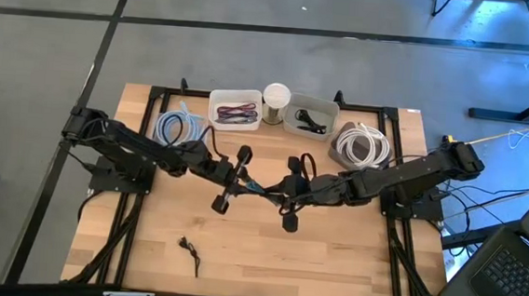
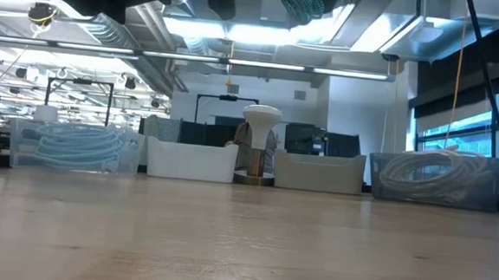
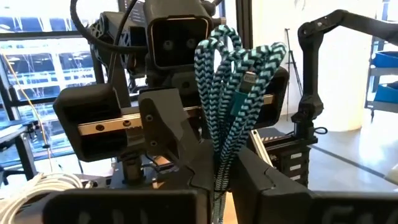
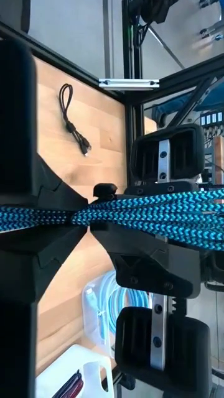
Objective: Pick & Place USB Port
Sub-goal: Put the blue USB cable into the white bin
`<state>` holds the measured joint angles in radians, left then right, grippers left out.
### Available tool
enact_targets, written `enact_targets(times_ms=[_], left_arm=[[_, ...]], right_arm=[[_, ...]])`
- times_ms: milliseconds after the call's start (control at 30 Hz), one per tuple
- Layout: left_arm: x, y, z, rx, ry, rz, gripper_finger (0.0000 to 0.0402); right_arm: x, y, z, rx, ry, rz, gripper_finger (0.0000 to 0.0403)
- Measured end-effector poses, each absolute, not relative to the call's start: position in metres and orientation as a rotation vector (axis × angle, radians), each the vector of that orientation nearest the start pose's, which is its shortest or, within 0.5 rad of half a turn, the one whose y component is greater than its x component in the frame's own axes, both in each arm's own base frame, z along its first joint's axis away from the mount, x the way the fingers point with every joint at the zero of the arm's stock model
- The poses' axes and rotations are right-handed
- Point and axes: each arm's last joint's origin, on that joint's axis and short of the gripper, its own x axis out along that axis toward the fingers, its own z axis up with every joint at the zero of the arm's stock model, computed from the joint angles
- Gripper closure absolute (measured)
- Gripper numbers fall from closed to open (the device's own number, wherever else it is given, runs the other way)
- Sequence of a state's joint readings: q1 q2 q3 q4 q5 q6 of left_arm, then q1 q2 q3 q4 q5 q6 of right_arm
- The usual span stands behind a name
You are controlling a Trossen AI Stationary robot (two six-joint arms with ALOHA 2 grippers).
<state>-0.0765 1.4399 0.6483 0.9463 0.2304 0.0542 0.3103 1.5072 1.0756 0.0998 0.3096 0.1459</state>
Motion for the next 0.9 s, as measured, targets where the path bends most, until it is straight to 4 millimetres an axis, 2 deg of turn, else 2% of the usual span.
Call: enact_targets(times_ms=[267, 400, 533, 667, 767, 900], left_arm=[[0.294, -0.03, 0.246, 0.065, -0.142, -0.321, 0.0384], [0.294, -0.03, 0.245, 0.072, -0.121, -0.331, 0.0384], [0.294, -0.03, 0.244, 0.073, -0.115, -0.333, 0.0384], [0.293, -0.026, 0.244, 0.073, -0.098, -0.31, 0.0384], [0.29, -0.015, 0.242, 0.078, 0.011, -0.181, 0.0384], [0.288, 0.008, 0.241, 0.166, 0.322, 0.103, 0.0384]], right_arm=[[0.323, 0.094, 0.287, 0.029, 0.364, -0.03, 0.0277], [0.297, 0.086, 0.293, 0.02, 0.54, -0.061, 0.0251], [0.266, 0.076, 0.299, 0.15, 0.711, -0.154, 0.0243], [0.243, 0.067, 0.293, 0.206, 0.857, -0.335, 0.0241], [0.23, 0.061, 0.283, 0.257, 0.958, -0.487, 0.0241], [0.22, 0.058, 0.261, 0.32, 1.035, -0.608, 0.024]])
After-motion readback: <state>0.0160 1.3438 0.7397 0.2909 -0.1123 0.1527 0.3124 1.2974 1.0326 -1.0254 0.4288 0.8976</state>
